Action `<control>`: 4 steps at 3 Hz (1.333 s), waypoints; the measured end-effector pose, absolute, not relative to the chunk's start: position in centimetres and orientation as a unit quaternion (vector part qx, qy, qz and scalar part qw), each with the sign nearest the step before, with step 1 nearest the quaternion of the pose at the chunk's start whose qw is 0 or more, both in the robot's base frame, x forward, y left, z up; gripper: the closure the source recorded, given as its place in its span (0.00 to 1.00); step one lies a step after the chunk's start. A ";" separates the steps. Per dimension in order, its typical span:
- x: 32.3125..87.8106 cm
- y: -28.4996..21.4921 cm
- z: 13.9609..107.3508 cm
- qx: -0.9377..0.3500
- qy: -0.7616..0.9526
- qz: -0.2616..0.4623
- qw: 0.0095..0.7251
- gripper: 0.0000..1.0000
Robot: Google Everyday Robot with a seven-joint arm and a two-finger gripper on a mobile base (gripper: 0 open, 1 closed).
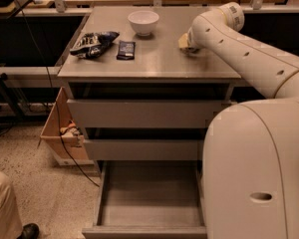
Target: Place redbull can into bottom drawer
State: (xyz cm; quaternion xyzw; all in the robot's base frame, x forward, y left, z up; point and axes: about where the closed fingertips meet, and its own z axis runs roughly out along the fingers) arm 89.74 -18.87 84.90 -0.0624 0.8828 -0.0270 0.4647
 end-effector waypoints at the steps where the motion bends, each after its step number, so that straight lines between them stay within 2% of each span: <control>1: 88.5 -17.8 85.4 -0.094 0.879 -0.028 0.467 0.66; 2: 85.5 -16.2 86.6 -0.147 0.872 -0.021 0.466 0.89; 3: 81.2 -14.2 88.2 -0.199 0.866 0.019 0.458 1.00; 4: 73.8 -11.7 89.3 -0.257 0.857 0.104 0.435 1.00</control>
Offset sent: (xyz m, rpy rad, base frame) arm -0.0959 0.0523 0.0419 -0.1616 -0.0130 0.3490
